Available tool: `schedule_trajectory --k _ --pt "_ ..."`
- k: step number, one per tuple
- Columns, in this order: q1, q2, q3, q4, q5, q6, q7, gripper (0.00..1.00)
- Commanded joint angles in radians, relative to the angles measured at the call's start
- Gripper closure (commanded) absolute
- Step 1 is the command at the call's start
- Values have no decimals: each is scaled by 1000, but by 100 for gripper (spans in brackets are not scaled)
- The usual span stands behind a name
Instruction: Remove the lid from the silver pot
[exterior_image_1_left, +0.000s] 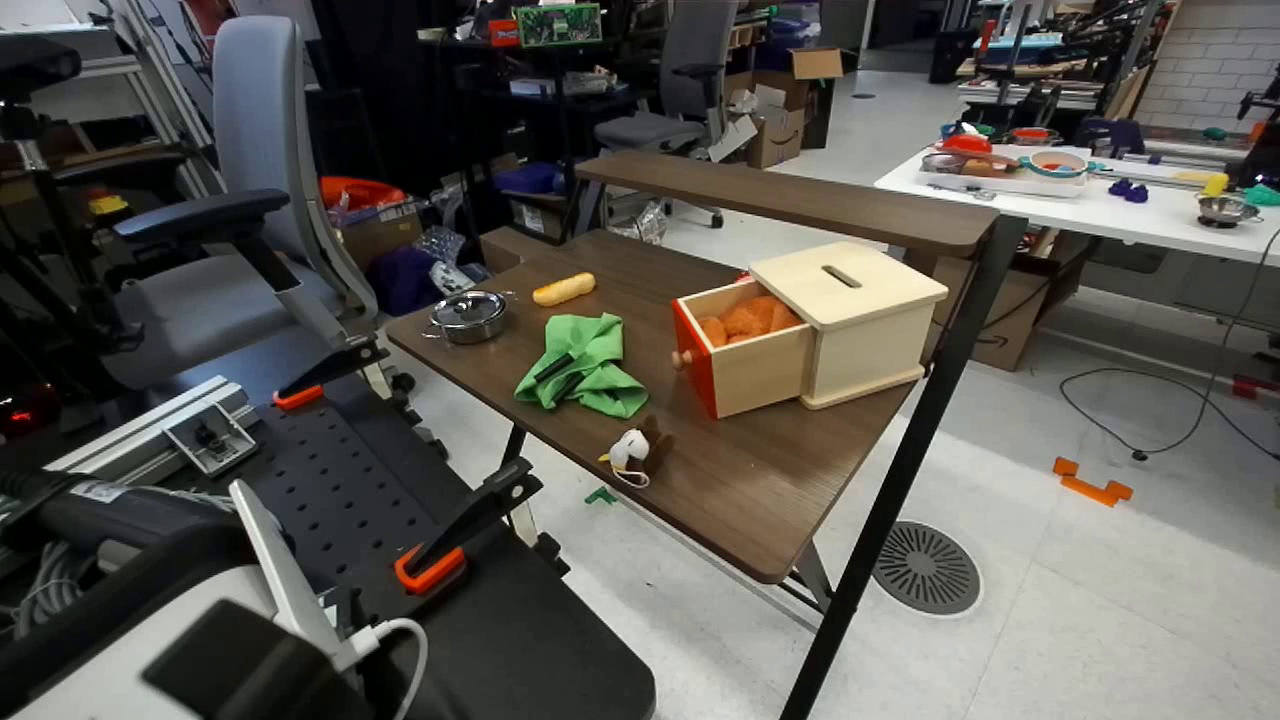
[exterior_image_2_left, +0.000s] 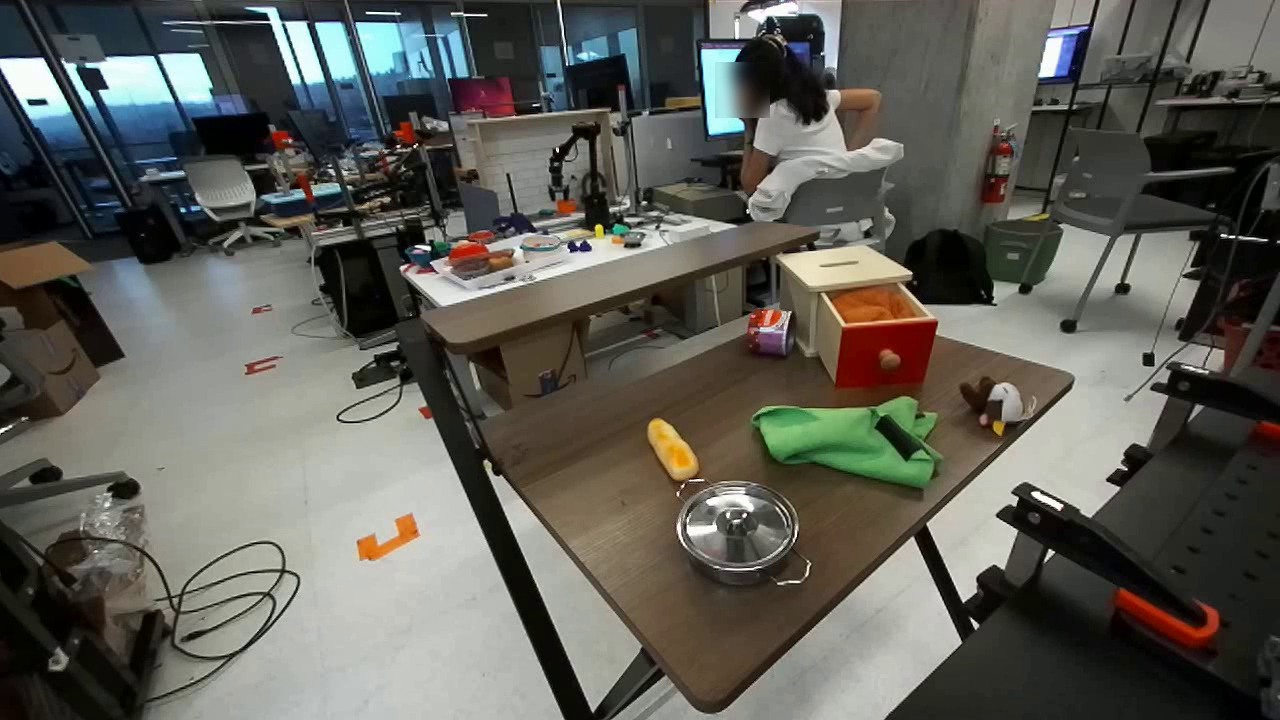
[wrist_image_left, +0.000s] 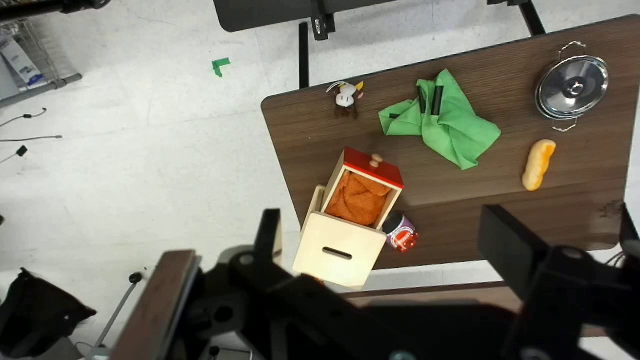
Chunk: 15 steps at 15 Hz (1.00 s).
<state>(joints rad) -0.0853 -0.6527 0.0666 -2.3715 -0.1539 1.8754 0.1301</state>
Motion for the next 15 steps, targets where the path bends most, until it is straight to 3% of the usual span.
schedule_trajectory --k 1,12,15 --pt "13 1 -9 2 -7 -3 6 0" --pt "13 1 -9 3 -7 -3 6 0" --pt "26 60 8 11 -6 50 12 0"
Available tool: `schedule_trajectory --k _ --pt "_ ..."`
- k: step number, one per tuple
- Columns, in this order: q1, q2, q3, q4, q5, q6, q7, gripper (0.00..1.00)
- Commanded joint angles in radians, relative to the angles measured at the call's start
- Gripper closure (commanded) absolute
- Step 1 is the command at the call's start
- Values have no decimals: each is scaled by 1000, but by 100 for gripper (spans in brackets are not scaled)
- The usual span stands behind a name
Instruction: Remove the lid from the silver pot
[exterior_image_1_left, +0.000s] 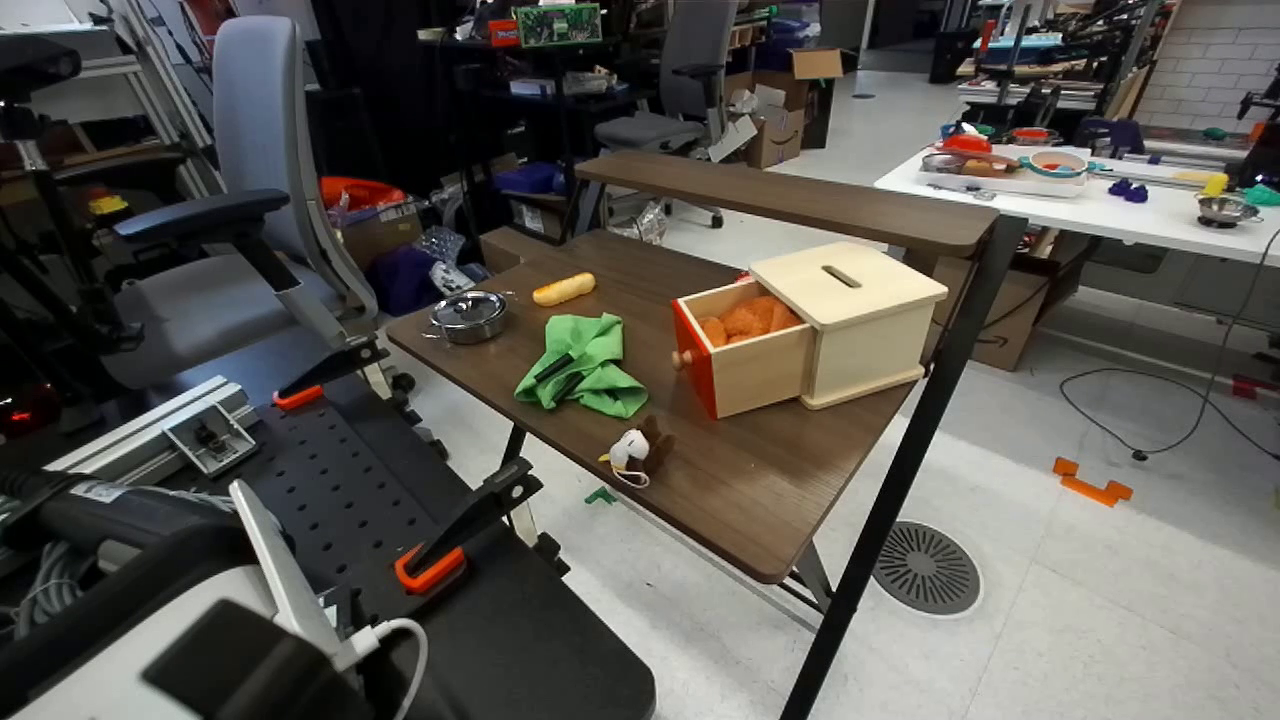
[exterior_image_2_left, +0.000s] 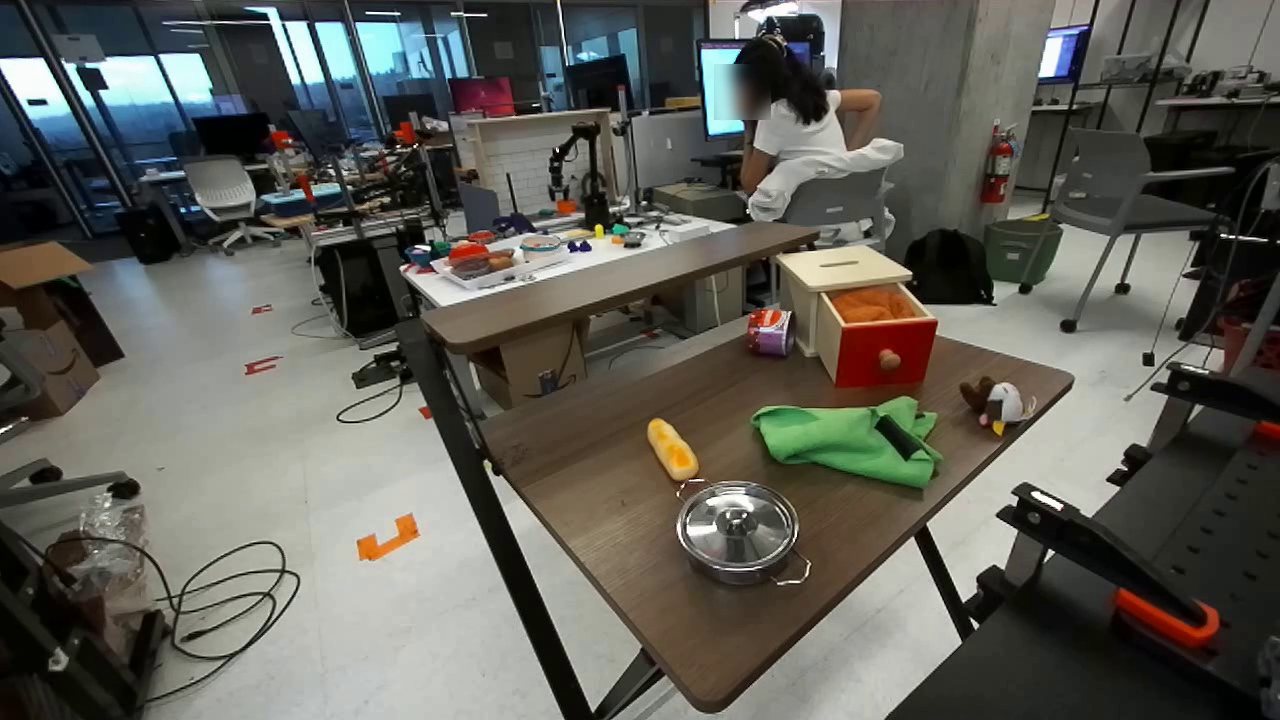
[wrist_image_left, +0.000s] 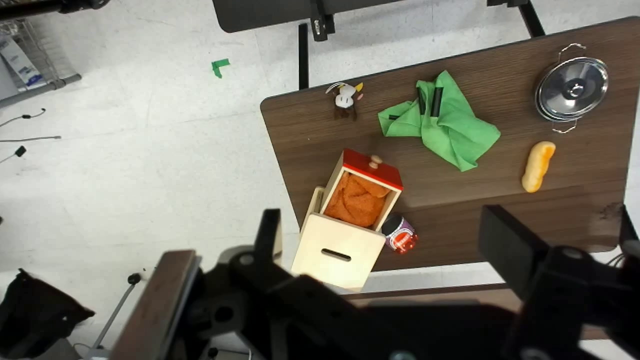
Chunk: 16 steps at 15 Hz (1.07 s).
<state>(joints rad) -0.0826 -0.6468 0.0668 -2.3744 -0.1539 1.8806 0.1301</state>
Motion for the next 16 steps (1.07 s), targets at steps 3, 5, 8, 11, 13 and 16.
schedule_trajectory --k 3,5,8,11,13,16 --pt "55 141 35 12 1 147 24 0" --pt "82 218 63 7 -7 221 25 0" --pt "130 346 97 9 5 305 20 0" --pt "184 470 105 12 46 382 -18 0" --pt "206 566 119 28 42 446 11 0" --pt "233 711 135 55 15 537 51 0"
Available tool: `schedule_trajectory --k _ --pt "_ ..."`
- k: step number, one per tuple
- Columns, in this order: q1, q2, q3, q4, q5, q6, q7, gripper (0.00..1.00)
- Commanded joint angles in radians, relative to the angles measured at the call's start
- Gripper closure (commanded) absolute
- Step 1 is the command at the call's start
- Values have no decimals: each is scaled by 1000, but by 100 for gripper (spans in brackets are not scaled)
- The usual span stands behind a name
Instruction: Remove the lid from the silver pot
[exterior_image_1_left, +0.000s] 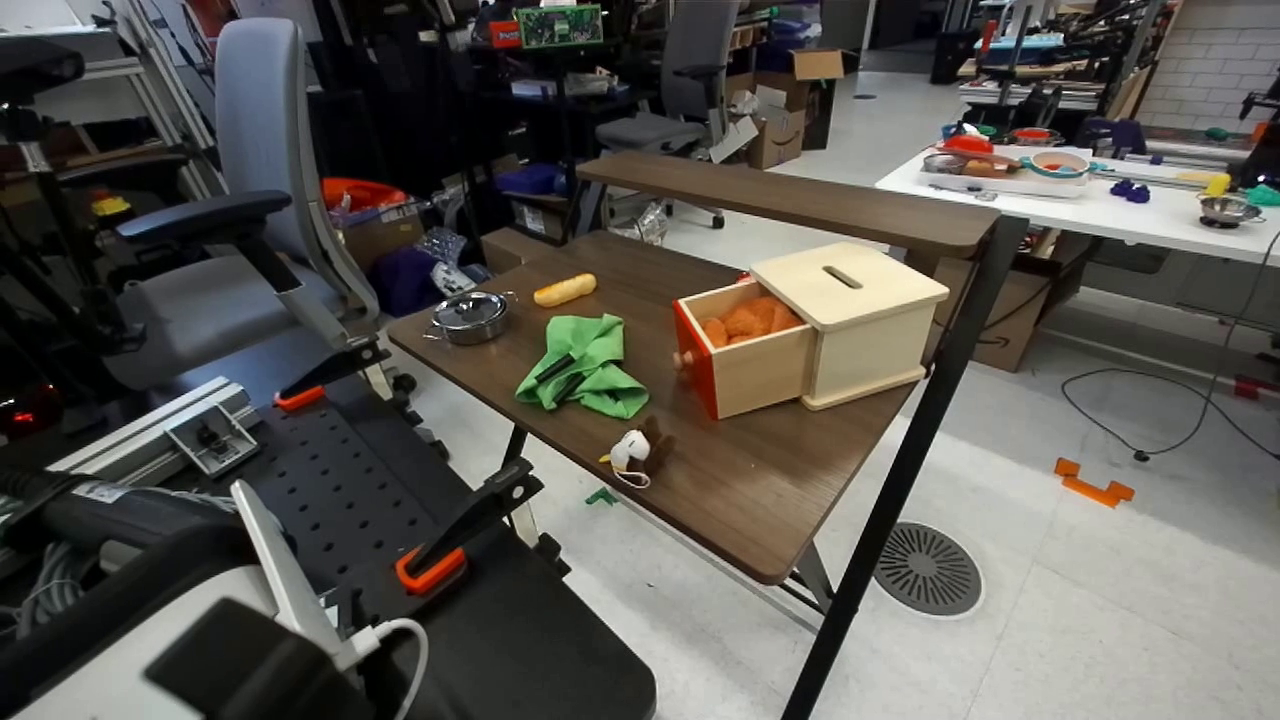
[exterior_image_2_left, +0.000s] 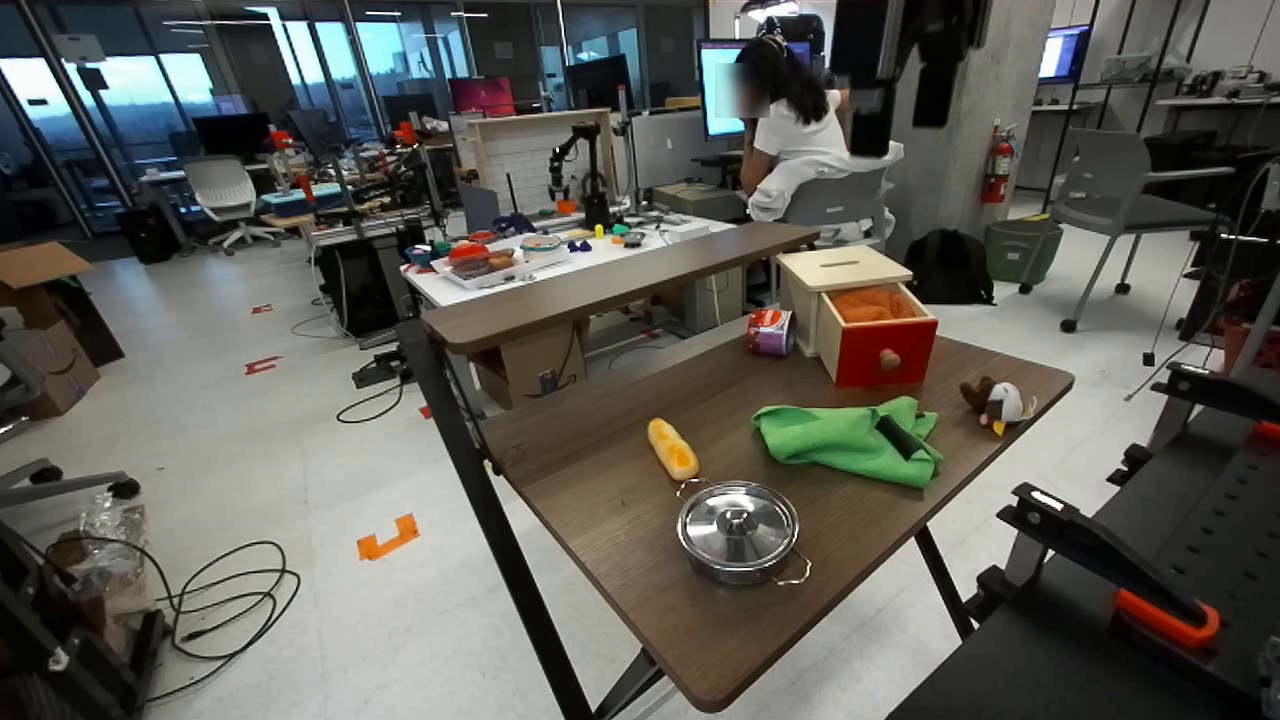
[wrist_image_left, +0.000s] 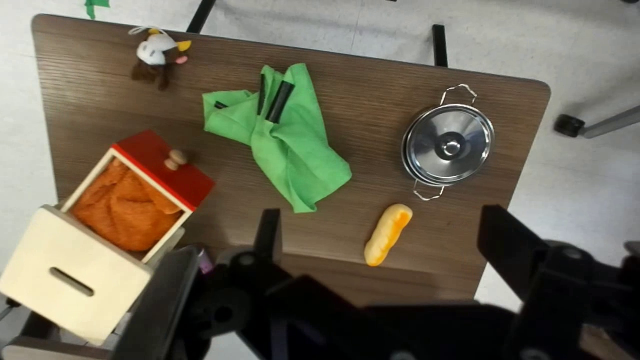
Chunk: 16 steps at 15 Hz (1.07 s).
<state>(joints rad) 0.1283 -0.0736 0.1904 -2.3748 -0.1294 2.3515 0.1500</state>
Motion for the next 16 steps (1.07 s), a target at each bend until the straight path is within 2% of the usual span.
schedule_trajectory --k 1,6,12,16 --pt "33 182 13 69 -19 76 43 0" --pt "102 401 -3 165 -47 101 70 0" --pt "175 593 -39 304 -49 54 69 0" --pt "199 692 -65 392 -36 12 65 0"
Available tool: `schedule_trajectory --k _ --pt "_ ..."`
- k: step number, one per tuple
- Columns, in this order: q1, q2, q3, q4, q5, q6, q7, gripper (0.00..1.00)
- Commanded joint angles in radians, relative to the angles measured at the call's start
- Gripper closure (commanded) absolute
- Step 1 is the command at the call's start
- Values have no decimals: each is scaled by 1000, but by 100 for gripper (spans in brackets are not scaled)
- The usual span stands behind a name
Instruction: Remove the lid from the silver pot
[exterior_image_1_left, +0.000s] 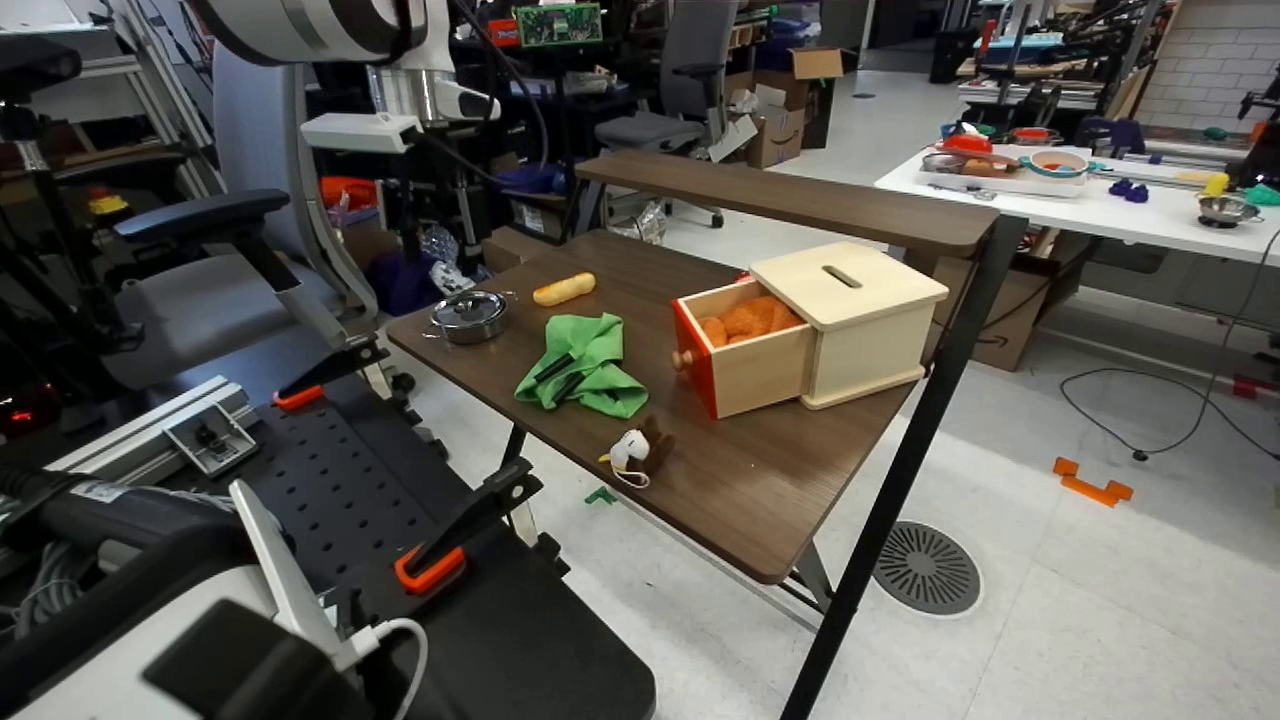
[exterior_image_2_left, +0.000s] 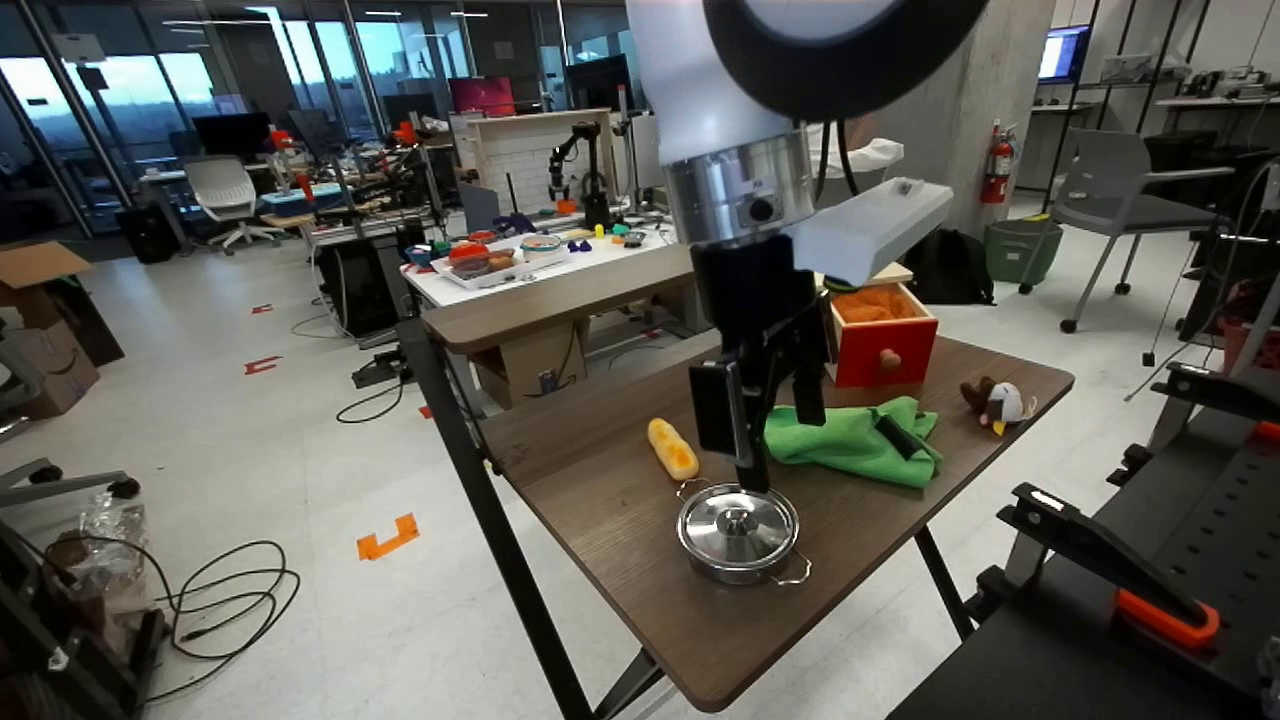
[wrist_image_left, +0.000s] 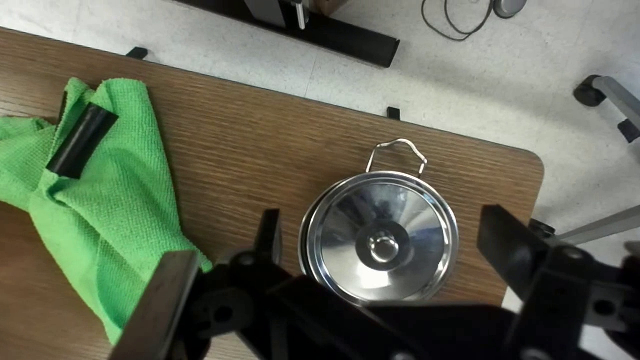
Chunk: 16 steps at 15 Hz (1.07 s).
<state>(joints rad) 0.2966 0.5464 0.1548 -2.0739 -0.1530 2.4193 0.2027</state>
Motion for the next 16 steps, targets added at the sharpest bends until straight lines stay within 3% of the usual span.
schedule_trajectory --k 1,14,16 --pt "35 94 -37 110 -15 -58 12 0" --pt "100 232 -71 251 -22 -84 27 0" --pt "110 239 -76 259 -26 -78 30 28"
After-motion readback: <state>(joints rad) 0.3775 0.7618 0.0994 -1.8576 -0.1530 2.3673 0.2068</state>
